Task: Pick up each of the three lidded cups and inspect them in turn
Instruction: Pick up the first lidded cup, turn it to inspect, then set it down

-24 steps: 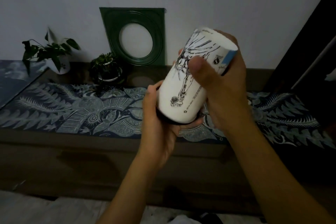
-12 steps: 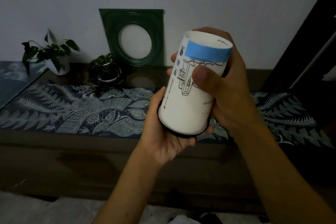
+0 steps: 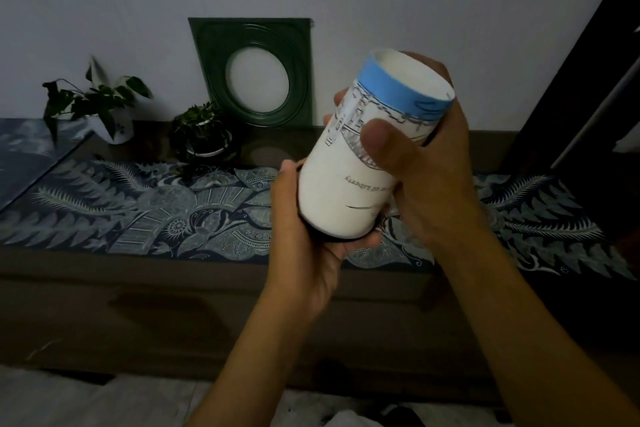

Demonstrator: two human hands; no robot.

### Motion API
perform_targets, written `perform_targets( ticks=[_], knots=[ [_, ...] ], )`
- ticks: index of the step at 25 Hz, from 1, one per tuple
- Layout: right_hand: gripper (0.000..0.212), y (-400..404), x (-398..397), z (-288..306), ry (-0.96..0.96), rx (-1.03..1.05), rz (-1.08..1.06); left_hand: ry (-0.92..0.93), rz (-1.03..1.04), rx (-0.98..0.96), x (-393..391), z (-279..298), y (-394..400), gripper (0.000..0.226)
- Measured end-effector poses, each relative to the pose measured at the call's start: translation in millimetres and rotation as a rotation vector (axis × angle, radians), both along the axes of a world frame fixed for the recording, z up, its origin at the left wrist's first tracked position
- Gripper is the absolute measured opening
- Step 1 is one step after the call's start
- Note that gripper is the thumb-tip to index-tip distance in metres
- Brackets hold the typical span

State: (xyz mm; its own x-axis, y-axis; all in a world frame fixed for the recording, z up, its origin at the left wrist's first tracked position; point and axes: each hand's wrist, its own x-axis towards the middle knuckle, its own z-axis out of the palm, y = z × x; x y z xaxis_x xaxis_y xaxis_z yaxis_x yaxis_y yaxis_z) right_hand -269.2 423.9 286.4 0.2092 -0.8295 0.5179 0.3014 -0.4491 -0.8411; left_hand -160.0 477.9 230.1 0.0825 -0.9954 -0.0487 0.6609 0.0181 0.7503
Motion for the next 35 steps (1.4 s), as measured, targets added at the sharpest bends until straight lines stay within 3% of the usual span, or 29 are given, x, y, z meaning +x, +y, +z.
perform_targets(
  ticks=[3, 5, 9, 12, 14, 18, 23, 26, 30, 33, 35],
  knots=[
    [0.086, -1, -5, 3, 0.076, 0.017, 0.039, 0.042, -0.289, 0.128, 13, 2, -2, 0.073],
    [0.085, 0, -3, 2, 0.078, 0.009, -0.001, 0.047, -0.303, 0.127, 15, 1, -5, 0.074],
    [0.075, 2, 7, -1, -0.009, 0.054, -0.131, 0.035, -0.044, -0.023, 3, -2, -4, 0.061],
    [0.075, 2, 12, -3, -0.089, 0.09, -0.145, -0.052, 0.125, -0.149, 0, -9, -5, 0.079],
    [0.076, 2, 13, -5, -0.095, 0.084, -0.115, -0.061, 0.121, -0.124, 3, -8, -4, 0.075],
    [0.083, -3, 9, -7, -0.047, 0.059, -0.007, 0.018, -0.131, 0.066, 16, 0, -1, 0.067],
    [0.085, -9, 6, -5, -0.02, 0.037, 0.077, 0.061, -0.4, 0.209, 32, 3, -6, 0.082],
    [0.077, -8, 14, -11, -0.128, 0.129, -0.045, 0.046, -0.175, 0.078, 26, -1, -9, 0.069],
    [0.071, -10, 19, -19, -0.221, 0.181, -0.071, -0.156, 0.16, -0.095, 19, -4, -8, 0.056],
    [0.07, -17, 6, -24, -0.163, 0.132, 0.009, -0.254, 0.113, 0.029, 35, 6, -8, 0.045],
    [0.062, -19, -4, -27, -0.024, 0.052, 0.028, -0.307, 0.007, 0.132, 51, 13, -8, 0.052]
  ],
)
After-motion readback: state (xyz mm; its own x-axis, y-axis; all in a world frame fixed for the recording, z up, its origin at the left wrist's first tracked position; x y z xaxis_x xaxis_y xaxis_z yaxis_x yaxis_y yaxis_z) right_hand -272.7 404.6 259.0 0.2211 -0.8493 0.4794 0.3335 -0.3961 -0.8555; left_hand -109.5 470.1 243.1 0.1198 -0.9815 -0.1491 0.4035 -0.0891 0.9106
